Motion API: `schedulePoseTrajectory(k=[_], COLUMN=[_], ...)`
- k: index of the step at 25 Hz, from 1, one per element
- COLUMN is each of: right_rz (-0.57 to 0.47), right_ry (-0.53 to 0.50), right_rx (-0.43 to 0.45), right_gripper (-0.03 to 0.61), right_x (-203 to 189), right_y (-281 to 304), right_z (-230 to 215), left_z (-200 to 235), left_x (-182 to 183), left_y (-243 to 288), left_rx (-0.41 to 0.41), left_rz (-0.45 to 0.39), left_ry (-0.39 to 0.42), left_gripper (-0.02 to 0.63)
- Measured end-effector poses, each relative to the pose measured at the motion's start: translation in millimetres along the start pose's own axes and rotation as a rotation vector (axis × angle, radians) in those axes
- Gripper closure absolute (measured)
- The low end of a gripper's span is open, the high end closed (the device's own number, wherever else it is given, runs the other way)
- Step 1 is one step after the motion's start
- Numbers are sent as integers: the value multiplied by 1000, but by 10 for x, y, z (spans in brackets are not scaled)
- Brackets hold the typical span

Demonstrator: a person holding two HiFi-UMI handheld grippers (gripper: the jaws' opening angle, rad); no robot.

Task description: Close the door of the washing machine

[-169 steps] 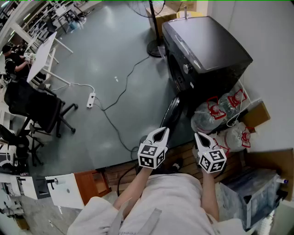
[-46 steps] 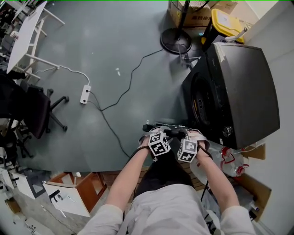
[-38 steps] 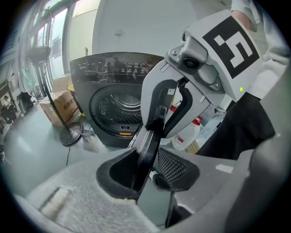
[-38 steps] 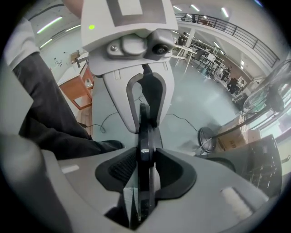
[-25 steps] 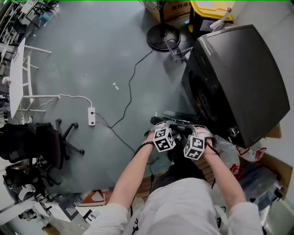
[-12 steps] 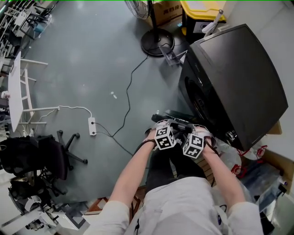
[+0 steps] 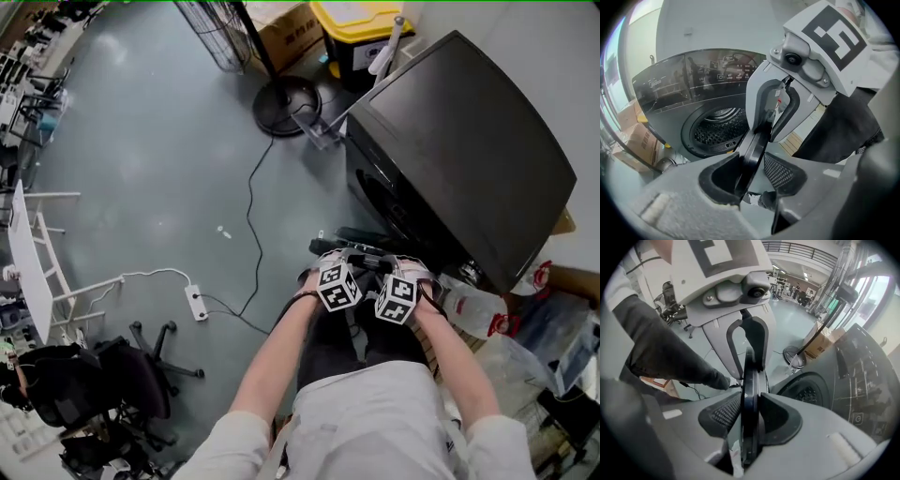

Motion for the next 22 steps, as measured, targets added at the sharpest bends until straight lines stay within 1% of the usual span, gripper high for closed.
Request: schedulePoseTrajectory(k=[3, 6, 9, 11, 13, 15, 16, 18, 19, 22], right_rz=[42, 68, 63, 68, 81, 84, 81, 74, 71, 65], right_ry=[63, 126, 196, 241, 277, 319, 346, 410, 442, 522], right_rx=[-17, -42, -70, -85, -98, -110, -120, -159, -182, -247], right_gripper=[448, 449, 448, 448, 448, 448, 448, 448, 448, 448], right_x=[-46, 12, -2, -37, -54, -65, -79, -122, -147, -181], right_y=[-4, 36, 51, 63, 80, 72, 64, 55, 54, 30], right_z=[-63, -188, -351, -442, -522, -628, -687, -793, -833, -945], left_z=[55, 208, 392, 526, 649, 761, 813, 908, 952, 1082], left_x=[78, 78, 116, 136, 112, 64, 32, -46, -82, -139], left_y=[48, 19, 12, -37, -134, -214, -238, -258, -255, -184], left_rx=[-52, -93, -75, -44, -11, 20, 35, 64, 77, 97], left_rz=[-19, -39, -38, -63, -103, -145, -162, -182, -186, -197], left_ry=[49, 89, 108, 91, 44, -23, -61, -139, -177, -287], left_gripper=[454, 453, 446, 446, 446, 449, 471, 578, 612, 612])
Point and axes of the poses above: the fingertips, and each gripper's own axes: y forward along the fingers, z to its left, x out of its top, the point moved 3 cm from there along -y, backward along the fingers, and after that the axes turned 2 degrees about -x, right-handed, at the moved point
